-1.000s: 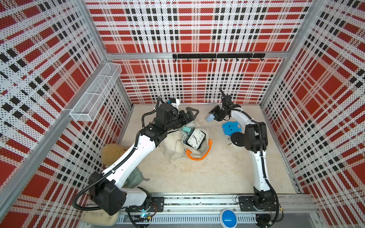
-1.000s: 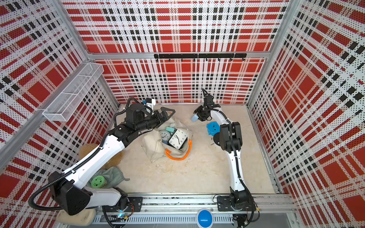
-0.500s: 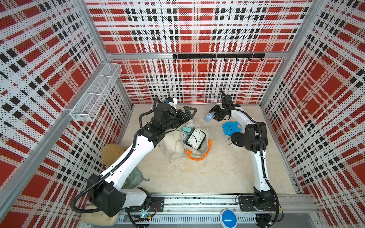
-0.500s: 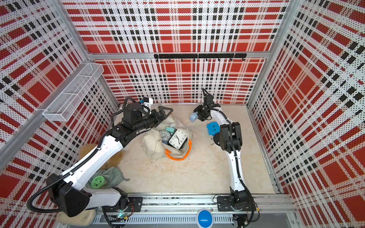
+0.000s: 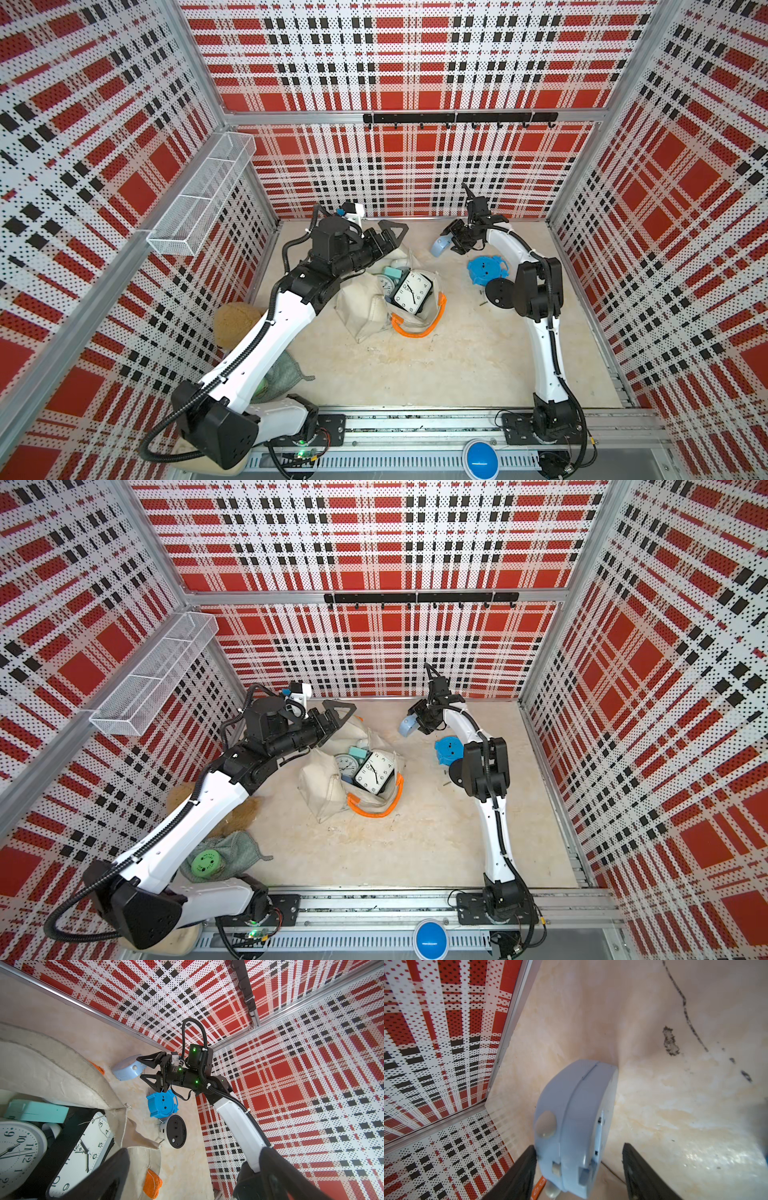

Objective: Take the alarm clock out of the canvas bag
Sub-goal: Place the alarm at the center of the board.

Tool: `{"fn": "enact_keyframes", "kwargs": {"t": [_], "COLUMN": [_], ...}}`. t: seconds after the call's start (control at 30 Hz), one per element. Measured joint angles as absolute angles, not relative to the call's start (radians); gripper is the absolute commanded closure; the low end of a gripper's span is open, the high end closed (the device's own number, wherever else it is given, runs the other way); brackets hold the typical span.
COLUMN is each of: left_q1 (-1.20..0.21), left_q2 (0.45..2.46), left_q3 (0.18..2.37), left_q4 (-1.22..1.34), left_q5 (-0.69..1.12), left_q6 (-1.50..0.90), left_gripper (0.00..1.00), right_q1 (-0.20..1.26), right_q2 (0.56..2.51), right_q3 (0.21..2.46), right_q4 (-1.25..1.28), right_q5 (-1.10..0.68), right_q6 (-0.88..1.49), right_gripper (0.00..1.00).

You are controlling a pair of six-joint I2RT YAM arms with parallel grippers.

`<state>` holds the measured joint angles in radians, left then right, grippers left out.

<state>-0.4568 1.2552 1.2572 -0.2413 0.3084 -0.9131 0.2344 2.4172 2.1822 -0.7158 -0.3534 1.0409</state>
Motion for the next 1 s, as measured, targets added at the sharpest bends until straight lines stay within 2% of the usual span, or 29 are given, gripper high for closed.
{"fn": "enact_keyframes", "kwargs": {"t": [0.1,0.23,0.3,0.53,0.77,1.0], "left_q1": [-0.455,-0.454,-0.450,-0.432,-0.419,-0.409], "left_q2": [1.243,1.229,1.221,1.205,1.193,1.184], "left_q3": [1.246,1.236,1.231,1.225,1.219,1.210], "left_q4": [-0.244,-0.251,-0.255,-0.257,-0.256,-0.264], "left_q5": [0.306,0.302,0.302,0.301,0.301,0.302], "left_q6": [-0.916,-0.919,-0.920,-0.920,-0.925,-0.935], "left_gripper": [0.01,0.01,0.01,0.01,0.01,0.01], "right_q1": [0.234,0.234,0.234,0.237,0.246,0.248], "right_q2": [2.417,2.417,2.417,2.424,2.424,2.424], "right_q3": [2.188,2.209,2.215,2.243,2.244,2.246], "right_q4": [-0.732,-0.765,-0.777,-0.851,-0.903,-0.920], "right_q5": [-0.354,-0.353,-0.351,-0.326,-0.299,-0.286], "right_q6": [1.041,1.043,1.047,1.044,1.041,1.039], "right_gripper": [0.36,0.48,0.49,0.46,0.37,0.33]}}
